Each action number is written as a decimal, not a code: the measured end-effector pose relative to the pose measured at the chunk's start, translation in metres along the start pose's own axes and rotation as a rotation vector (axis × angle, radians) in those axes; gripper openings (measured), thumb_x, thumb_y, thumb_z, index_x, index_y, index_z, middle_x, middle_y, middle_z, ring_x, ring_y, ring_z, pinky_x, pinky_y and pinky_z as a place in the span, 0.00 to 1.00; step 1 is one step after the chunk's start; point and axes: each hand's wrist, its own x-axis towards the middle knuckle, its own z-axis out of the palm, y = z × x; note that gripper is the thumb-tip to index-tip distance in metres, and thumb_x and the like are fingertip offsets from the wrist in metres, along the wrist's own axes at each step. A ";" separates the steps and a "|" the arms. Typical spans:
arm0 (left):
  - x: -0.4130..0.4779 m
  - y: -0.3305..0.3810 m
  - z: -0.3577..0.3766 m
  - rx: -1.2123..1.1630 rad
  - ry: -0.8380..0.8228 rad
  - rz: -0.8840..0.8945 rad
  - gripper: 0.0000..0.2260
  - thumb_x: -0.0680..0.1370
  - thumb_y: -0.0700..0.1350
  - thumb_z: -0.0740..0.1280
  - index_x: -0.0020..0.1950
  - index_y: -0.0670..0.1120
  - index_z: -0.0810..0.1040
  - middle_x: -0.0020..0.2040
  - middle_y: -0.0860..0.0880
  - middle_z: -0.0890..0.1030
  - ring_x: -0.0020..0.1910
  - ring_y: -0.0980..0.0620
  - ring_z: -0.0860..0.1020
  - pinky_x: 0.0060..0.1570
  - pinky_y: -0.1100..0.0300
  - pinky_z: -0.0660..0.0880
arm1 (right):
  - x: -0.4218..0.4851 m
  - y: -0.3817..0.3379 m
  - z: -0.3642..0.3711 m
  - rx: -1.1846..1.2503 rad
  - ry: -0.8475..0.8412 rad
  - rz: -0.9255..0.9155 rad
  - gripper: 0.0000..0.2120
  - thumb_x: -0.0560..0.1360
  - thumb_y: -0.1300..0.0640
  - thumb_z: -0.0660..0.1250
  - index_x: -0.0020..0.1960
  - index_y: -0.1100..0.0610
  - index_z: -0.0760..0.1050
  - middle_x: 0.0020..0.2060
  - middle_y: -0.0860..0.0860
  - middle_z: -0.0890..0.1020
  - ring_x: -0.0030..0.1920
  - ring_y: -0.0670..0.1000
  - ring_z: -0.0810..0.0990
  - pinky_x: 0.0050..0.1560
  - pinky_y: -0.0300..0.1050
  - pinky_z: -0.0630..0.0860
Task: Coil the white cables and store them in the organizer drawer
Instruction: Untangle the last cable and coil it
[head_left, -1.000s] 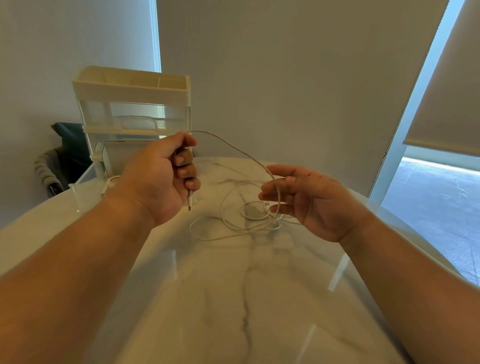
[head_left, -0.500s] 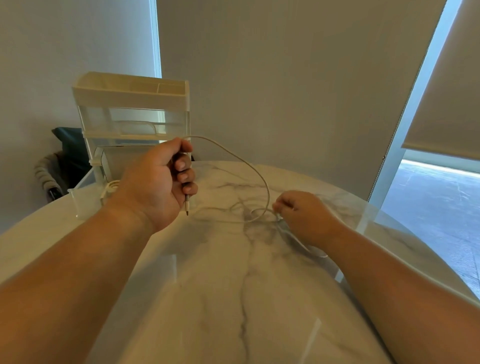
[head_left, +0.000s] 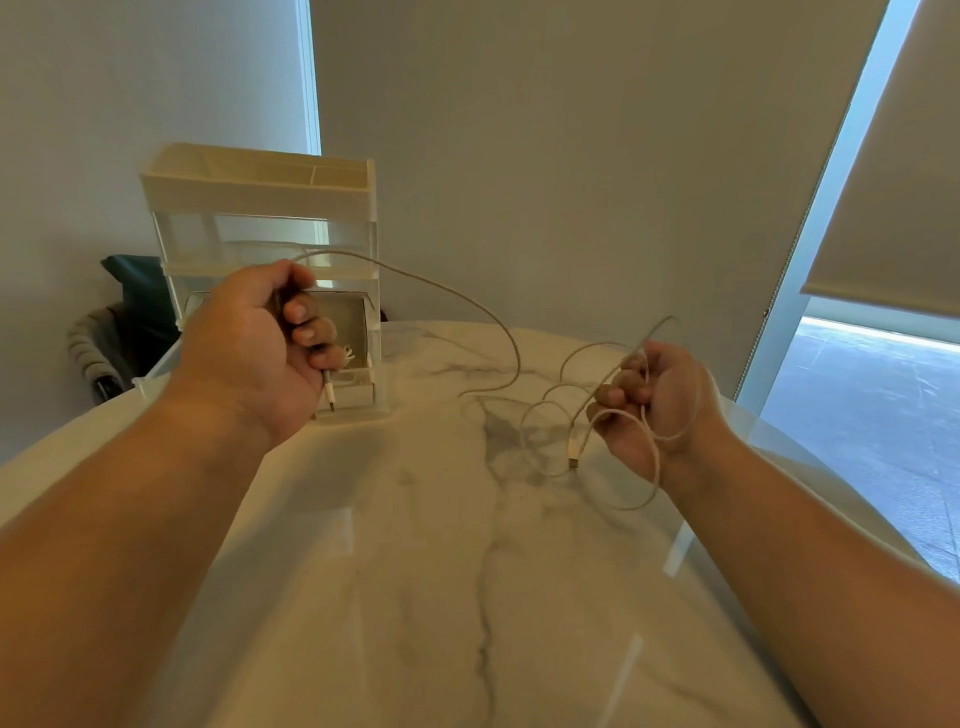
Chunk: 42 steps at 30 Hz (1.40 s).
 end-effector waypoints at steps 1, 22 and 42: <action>0.001 0.000 -0.001 -0.001 0.002 -0.002 0.14 0.82 0.47 0.56 0.37 0.50 0.72 0.27 0.55 0.64 0.26 0.56 0.61 0.29 0.61 0.58 | -0.003 -0.001 0.002 -0.012 -0.010 0.008 0.16 0.79 0.55 0.55 0.33 0.52 0.63 0.23 0.49 0.62 0.25 0.51 0.70 0.29 0.41 0.69; 0.013 0.006 -0.021 -0.173 0.311 0.097 0.12 0.81 0.45 0.57 0.39 0.52 0.72 0.24 0.55 0.63 0.22 0.58 0.60 0.25 0.64 0.57 | 0.020 -0.020 -0.040 -0.687 0.305 -0.197 0.13 0.80 0.57 0.57 0.42 0.56 0.77 0.27 0.51 0.68 0.28 0.51 0.67 0.30 0.44 0.65; -0.009 -0.023 0.014 0.134 -0.180 -0.088 0.13 0.83 0.48 0.57 0.43 0.47 0.76 0.29 0.53 0.66 0.27 0.55 0.62 0.31 0.58 0.59 | -0.017 -0.011 0.004 -0.978 0.229 -1.185 0.05 0.76 0.55 0.64 0.52 0.51 0.74 0.50 0.52 0.76 0.47 0.44 0.73 0.51 0.29 0.67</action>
